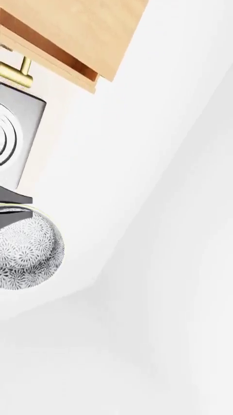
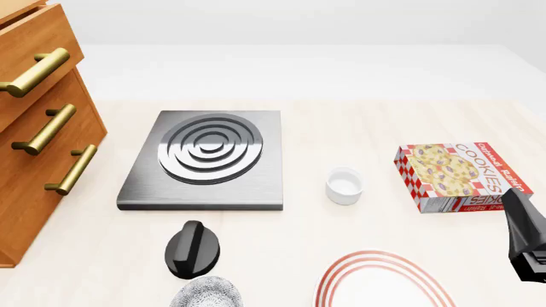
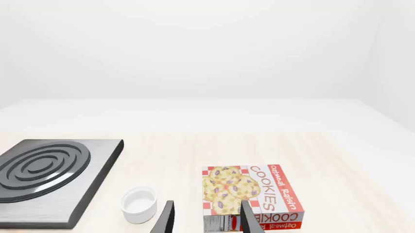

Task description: Pick the akita bowl on the wooden cabinet and place it on the plate.

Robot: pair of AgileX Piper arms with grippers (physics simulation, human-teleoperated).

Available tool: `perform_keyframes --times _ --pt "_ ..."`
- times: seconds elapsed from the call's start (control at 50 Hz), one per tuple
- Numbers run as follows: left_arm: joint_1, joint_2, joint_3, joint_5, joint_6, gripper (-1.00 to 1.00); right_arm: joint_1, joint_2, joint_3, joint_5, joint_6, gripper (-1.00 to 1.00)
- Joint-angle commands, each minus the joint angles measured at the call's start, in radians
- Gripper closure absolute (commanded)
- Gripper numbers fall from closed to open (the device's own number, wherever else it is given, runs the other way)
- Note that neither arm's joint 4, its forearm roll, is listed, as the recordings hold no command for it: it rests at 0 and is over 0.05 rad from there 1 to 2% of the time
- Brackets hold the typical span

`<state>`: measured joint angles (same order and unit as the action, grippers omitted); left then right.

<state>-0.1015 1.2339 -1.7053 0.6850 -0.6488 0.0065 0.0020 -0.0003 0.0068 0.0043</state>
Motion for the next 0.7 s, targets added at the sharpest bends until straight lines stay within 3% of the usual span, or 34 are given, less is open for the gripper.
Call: perform_keyframes --times 0.02,0.48,0.7 --pt "-0.057 -0.008 0.006 -0.013 -0.007 1.0 0.0 0.0 0.0 0.0 0.0 -1.0" --pt "-0.172 -0.029 0.014 -0.013 -0.022 1.0 0.0 0.0 0.0 0.0 0.0 -1.0" --pt "-0.206 -0.053 0.078 -0.049 -0.065 1.0 0.0 0.0 0.0 0.0 0.0 -1.0"
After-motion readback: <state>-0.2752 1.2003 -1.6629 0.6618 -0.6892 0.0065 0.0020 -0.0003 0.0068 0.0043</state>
